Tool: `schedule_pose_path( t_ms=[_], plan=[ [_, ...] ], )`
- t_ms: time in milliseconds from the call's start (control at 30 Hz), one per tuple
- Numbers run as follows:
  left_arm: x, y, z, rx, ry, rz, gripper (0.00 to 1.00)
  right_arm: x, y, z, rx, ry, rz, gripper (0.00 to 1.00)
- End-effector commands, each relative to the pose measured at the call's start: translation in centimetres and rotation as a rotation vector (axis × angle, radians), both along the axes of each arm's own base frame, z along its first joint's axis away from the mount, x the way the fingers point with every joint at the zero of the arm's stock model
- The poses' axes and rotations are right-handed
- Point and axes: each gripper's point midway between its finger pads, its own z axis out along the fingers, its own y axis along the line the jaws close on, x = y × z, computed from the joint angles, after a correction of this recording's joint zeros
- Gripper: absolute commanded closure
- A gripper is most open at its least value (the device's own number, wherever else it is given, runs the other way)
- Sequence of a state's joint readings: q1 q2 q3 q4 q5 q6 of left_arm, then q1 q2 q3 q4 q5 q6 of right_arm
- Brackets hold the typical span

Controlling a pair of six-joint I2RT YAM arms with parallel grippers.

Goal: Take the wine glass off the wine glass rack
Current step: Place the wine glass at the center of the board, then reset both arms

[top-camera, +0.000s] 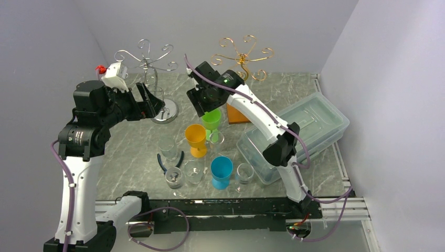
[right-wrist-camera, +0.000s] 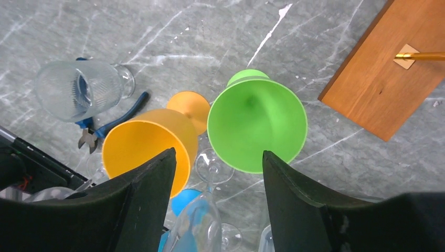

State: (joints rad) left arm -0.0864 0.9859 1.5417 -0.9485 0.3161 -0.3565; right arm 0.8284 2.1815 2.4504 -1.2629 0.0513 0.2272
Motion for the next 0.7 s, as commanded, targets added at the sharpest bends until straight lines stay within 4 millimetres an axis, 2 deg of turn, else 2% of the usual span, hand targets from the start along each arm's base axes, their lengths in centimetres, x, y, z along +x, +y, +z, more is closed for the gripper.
schedule_pose_path(
  t_ms=[0, 333, 667],
  plan=[
    [0.2, -0.1, 0.8, -0.002, -0.034, -0.005, 0.01, -0.3, 0.1, 5.9, 0.118, -0.110, 0.001, 0.35],
    [0.4, -0.2, 0.6, -0.009, -0.029, -0.008, 0.01, -1.3, 0.2, 9.6, 0.219, -0.150, 0.036, 0.27],
    [0.7, -0.8, 0.9, -0.021, -0.024, -0.037, 0.00, -2.6, -1.1, 14.5, 0.322, -0.242, 0.034, 0.08]
  ],
)
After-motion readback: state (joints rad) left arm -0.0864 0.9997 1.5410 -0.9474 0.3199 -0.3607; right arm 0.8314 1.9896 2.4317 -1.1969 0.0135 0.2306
